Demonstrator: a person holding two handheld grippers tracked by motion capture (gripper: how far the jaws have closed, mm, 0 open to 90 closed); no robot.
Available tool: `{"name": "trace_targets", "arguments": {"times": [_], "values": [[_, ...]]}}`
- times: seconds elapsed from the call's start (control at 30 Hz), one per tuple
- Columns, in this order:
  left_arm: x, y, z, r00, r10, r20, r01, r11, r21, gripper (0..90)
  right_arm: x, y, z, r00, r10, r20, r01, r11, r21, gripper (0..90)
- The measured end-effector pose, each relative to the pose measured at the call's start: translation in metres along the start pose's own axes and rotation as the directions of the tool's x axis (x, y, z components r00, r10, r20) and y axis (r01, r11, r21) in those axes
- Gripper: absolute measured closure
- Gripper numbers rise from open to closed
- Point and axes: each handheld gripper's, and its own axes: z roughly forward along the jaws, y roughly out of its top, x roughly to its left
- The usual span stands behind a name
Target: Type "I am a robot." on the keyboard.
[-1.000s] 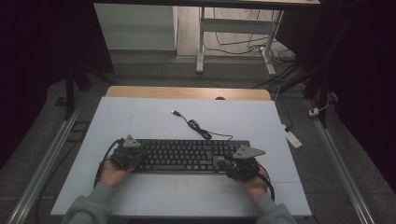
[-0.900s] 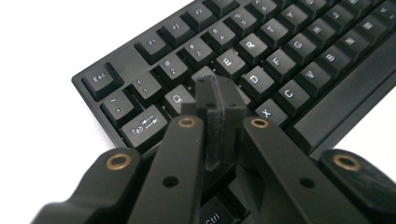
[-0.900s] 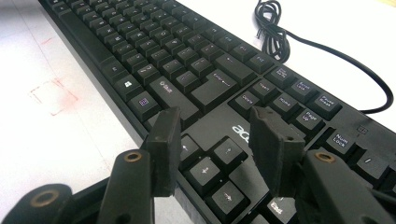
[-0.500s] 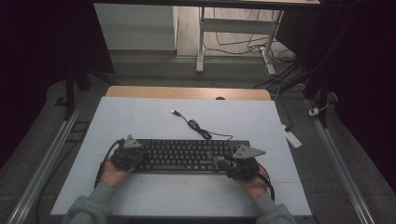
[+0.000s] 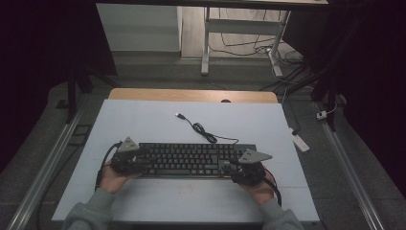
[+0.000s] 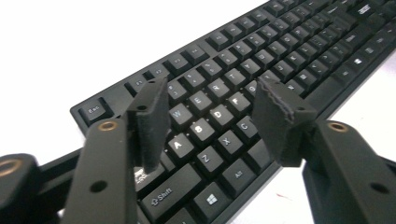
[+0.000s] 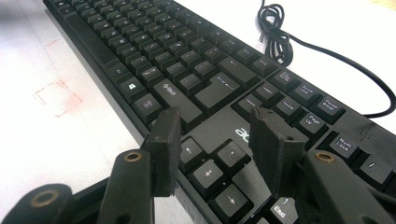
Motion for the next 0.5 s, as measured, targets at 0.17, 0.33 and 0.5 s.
{"name": "trace_targets", "arguments": {"times": [0.17,0.33,0.5], "values": [[-0.0004,-0.0003,-0.0009,0.9999,-0.003,0.014,0.003,1.0,0.002,40.5,0.0003,0.0002,-0.0002,1.0,-0.001,0.0,0.001,1.0,-0.003,54.4],[0.0014,-0.0004,-0.0012,0.9998,-0.005,0.018,0.005,1.0,0.001,38.6,0.0003,0.0003,0.0,1.0,-0.002,-0.001,0.002,1.0,-0.003,54.4],[0.0016,-0.0004,-0.0014,0.9997,-0.007,0.022,0.007,1.0,-0.002,37.3,0.0007,0.0008,0.0005,1.0,-0.002,-0.001,0.002,1.0,-0.004,54.4]]}}
